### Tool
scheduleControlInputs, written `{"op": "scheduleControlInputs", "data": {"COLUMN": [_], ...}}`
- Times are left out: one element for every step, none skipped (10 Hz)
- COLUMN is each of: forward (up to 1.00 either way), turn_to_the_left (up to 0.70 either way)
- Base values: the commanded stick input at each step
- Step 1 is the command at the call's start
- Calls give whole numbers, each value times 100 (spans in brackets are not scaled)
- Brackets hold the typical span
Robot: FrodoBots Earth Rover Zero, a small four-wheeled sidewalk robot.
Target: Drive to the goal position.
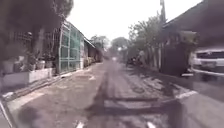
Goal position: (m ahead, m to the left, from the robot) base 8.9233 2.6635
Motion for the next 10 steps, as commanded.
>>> {"op": "scheduleControlInputs", "data": {"forward": [100,100,100,100,100,100,100,100,100,100], "turn_to_the_left": [0,0,0,-32,-40,-38,-23,0,0,0]}}
